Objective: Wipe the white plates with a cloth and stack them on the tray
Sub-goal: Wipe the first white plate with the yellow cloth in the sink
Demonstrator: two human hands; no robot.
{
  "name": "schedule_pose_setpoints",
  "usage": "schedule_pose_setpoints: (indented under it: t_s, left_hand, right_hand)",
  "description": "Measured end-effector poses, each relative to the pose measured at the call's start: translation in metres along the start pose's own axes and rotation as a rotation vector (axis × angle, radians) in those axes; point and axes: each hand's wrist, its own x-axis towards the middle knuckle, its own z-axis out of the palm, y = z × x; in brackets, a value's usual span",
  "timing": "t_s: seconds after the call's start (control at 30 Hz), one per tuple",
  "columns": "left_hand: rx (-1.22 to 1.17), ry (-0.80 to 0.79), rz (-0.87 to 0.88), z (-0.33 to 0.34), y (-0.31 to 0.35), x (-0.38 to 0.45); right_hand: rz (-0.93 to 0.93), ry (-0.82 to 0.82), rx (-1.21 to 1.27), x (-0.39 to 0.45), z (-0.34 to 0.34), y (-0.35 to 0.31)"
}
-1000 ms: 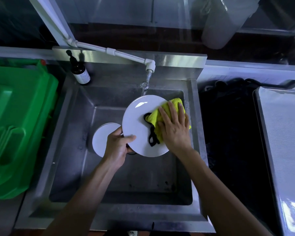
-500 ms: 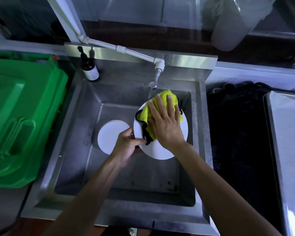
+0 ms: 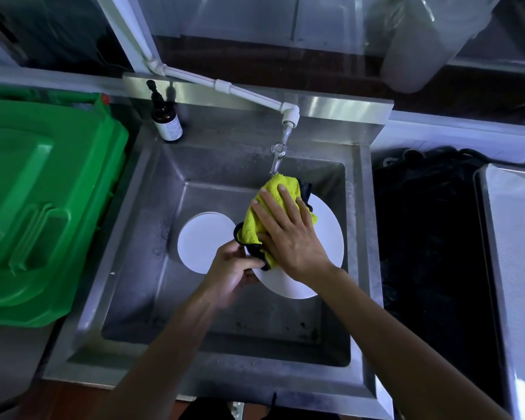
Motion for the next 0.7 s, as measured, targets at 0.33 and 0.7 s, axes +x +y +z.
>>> schedule_pose_setpoints:
  t_s: [0.33, 0.7]
  left_hand:
    - [0.008, 0.092, 0.008, -0.008, 0.011, -0.002]
    - [-0.156, 0.253, 0.075, 0.0, 0.028, 0.002]
  right_hand:
    - [0.291, 0.062, -0.006, 0.019, -0.007, 0.022]
    - [0.529, 0.138, 0.13, -0.018, 0.016, 0.02]
